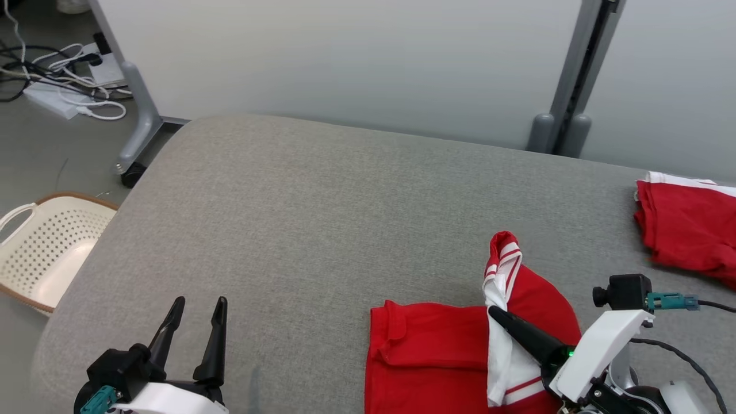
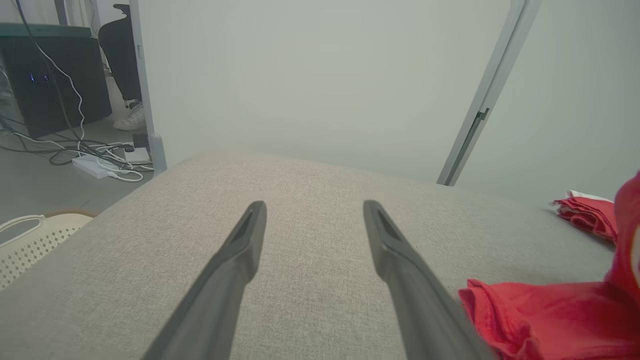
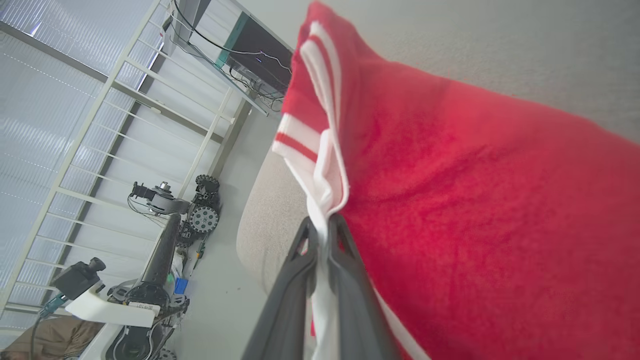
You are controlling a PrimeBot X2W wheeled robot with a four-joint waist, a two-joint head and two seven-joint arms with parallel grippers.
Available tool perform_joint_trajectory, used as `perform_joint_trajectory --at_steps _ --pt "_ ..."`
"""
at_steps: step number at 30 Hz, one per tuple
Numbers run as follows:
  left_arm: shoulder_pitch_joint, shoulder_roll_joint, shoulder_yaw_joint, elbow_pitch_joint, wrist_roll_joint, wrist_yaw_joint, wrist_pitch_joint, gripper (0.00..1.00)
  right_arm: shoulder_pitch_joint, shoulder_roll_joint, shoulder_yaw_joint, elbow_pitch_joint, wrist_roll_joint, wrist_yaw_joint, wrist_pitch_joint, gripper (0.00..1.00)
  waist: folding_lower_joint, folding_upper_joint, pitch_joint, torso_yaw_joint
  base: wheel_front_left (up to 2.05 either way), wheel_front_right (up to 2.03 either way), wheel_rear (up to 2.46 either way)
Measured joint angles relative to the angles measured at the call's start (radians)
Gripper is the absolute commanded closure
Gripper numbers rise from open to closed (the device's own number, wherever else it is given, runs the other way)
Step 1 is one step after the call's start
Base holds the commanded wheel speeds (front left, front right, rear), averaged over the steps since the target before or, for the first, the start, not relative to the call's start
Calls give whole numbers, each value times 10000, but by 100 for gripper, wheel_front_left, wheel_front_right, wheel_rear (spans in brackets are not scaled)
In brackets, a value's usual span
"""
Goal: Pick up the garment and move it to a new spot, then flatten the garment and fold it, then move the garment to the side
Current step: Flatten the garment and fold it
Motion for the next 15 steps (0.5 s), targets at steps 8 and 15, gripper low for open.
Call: perform_joint_trajectory --at_steps 8,15 --pt "-164 40 -236 42 -67 -15 0 0 -451 -10 723 947 616 -6 -236 100 0 0 212 849 0 0 0" --pt "-193 75 -334 71 -134 -15 2 0 -686 21 1344 1609 1122 -6 -546 100 0 0 327 1406 0 0 0"
